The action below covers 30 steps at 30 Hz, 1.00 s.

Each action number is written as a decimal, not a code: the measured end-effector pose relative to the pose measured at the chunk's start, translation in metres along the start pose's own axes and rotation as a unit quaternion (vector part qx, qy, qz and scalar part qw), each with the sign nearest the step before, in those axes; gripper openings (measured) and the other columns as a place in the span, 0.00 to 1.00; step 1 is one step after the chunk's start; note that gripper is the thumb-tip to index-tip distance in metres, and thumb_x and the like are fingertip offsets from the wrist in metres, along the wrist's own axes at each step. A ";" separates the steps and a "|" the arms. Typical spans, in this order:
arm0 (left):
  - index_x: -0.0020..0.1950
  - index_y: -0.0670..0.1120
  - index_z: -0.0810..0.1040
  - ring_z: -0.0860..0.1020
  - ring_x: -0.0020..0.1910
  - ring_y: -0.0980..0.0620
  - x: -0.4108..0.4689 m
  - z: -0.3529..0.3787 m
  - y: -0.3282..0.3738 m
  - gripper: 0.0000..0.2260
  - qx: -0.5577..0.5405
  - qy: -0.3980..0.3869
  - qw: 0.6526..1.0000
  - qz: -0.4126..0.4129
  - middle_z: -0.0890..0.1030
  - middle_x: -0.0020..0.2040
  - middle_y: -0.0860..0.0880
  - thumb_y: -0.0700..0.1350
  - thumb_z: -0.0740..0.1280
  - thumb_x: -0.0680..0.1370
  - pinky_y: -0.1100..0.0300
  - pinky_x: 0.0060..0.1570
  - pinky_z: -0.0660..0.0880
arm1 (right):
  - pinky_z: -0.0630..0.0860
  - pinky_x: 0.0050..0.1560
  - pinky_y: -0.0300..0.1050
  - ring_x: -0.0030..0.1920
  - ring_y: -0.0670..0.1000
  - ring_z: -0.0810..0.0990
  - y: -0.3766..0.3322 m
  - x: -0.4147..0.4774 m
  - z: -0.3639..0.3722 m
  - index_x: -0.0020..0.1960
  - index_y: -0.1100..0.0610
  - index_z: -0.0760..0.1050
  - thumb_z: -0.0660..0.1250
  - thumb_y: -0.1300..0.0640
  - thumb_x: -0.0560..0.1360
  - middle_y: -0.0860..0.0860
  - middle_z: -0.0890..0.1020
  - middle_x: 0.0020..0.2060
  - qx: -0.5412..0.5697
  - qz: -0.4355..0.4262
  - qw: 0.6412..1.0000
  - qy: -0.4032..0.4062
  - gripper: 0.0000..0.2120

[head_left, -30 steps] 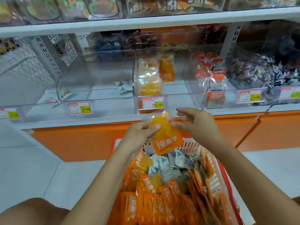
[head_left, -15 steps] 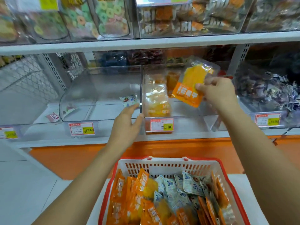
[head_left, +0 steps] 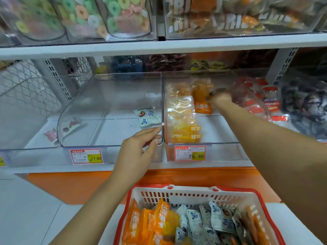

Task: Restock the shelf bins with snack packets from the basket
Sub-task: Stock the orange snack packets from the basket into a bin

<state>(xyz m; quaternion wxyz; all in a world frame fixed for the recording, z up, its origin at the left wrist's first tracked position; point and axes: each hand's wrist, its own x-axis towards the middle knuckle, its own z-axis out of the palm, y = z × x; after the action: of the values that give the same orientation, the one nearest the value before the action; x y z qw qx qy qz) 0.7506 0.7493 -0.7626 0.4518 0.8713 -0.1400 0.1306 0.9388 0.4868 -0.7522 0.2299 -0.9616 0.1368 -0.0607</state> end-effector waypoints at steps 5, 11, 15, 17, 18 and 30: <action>0.63 0.57 0.72 0.68 0.55 0.81 0.002 -0.001 -0.005 0.18 0.002 -0.008 1.000 0.008 0.73 0.59 0.63 0.38 0.64 0.78 0.81 0.56 0.64 | 0.67 0.62 0.45 0.66 0.60 0.70 0.006 0.014 0.019 0.69 0.69 0.63 0.61 0.49 0.80 0.65 0.69 0.66 -0.036 0.042 0.997 0.046 0.28; 0.64 0.53 0.74 0.70 0.55 0.77 -0.002 -0.001 -0.001 0.16 -0.006 -0.003 1.000 0.007 0.74 0.58 0.65 0.39 0.64 0.79 0.80 0.55 0.66 | 0.72 0.55 0.47 0.58 0.61 0.77 0.000 0.000 0.008 0.64 0.68 0.69 0.65 0.52 0.77 0.63 0.77 0.58 0.031 0.004 0.996 0.082 0.23; 0.51 0.54 0.81 0.81 0.47 0.62 -0.026 0.002 0.012 0.09 -0.089 0.045 0.995 -0.013 0.83 0.45 0.59 0.41 0.64 0.79 0.68 0.50 0.76 | 0.72 0.47 0.45 0.50 0.59 0.79 -0.009 -0.057 -0.016 0.52 0.64 0.77 0.66 0.53 0.76 0.60 0.82 0.48 0.138 -0.060 0.981 0.120 0.14; 0.43 0.50 0.82 0.82 0.38 0.58 -0.042 0.008 0.018 0.09 -0.129 0.029 0.991 -0.037 0.83 0.37 0.53 0.41 0.64 0.79 0.67 0.42 0.77 | 0.70 0.42 0.45 0.41 0.54 0.77 -0.004 -0.098 -0.025 0.47 0.60 0.74 0.67 0.51 0.76 0.53 0.79 0.37 0.176 -0.114 0.966 0.153 0.11; 0.40 0.48 0.82 0.81 0.35 0.57 -0.051 0.013 0.020 0.10 -0.132 0.004 0.990 -0.052 0.83 0.35 0.52 0.41 0.64 0.79 0.68 0.39 0.77 | 0.67 0.38 0.44 0.37 0.51 0.74 0.001 -0.119 -0.027 0.43 0.59 0.72 0.67 0.51 0.76 0.50 0.75 0.32 0.176 -0.146 0.959 0.165 0.11; 0.61 0.46 0.78 0.79 0.52 0.46 -0.185 0.079 -0.059 0.15 0.247 -0.427 0.867 -0.070 0.81 0.56 0.45 0.49 0.56 0.82 0.53 0.51 0.76 | 0.73 0.35 0.45 0.34 0.50 0.76 0.125 -0.278 0.053 0.42 0.58 0.75 0.63 0.53 0.78 0.54 0.80 0.36 0.005 -0.013 0.990 -0.137 0.10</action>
<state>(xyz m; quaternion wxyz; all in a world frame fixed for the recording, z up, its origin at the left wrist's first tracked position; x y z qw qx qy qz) 0.6085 0.7400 -0.9170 0.1264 0.9327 -0.2206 -0.2556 0.6537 0.4833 -0.8718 0.2503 -0.9614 0.0915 0.0680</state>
